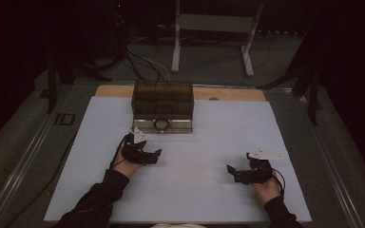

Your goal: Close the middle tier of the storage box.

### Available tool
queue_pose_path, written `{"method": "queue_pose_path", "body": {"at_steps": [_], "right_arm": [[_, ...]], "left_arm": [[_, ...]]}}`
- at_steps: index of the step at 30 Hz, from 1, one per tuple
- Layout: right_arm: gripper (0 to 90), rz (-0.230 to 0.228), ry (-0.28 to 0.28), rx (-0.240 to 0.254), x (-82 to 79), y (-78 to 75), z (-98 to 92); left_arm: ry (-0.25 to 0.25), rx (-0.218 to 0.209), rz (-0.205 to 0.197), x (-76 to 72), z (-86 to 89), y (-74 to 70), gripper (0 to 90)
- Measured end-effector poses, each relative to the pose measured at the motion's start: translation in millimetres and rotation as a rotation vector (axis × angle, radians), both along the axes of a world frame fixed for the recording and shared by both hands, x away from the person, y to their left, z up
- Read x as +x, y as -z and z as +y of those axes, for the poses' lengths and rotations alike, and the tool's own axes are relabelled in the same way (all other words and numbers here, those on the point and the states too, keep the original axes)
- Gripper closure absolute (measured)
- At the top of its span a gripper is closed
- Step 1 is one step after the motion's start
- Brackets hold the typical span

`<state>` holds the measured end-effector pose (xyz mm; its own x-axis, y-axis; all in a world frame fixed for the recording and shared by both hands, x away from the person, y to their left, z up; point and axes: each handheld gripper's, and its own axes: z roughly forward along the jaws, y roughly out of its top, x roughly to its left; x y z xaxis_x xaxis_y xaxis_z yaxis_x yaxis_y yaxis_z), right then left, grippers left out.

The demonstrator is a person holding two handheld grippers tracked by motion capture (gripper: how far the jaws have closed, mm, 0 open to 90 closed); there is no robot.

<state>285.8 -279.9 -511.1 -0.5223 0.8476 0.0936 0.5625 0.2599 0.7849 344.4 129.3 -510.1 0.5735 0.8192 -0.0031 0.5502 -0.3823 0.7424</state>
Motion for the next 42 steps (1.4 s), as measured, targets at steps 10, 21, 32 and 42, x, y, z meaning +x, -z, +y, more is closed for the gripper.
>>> {"method": "queue_pose_path", "body": {"at_steps": [10,21,32,42], "right_arm": [[1.6,0.001,-0.004,-0.002,0.1,0.3,0.1],[1.6,0.005,-0.007,0.001,0.4,0.7,0.5],[1.7,0.006,-0.01,0.001,0.5,0.8,1.0],[1.6,0.009,-0.012,0.0,0.5,0.9,1.5]], "left_arm": [[-0.016,0.032,0.01,7.1,1.1,5.2,32.5],[-0.03,0.083,-0.017,10.9,2.3,8.4,55.8],[0.007,0.111,-0.024,14.0,2.4,5.3,79.2],[0.007,0.091,-0.019,20.9,2.1,2.1,90.0]]}}
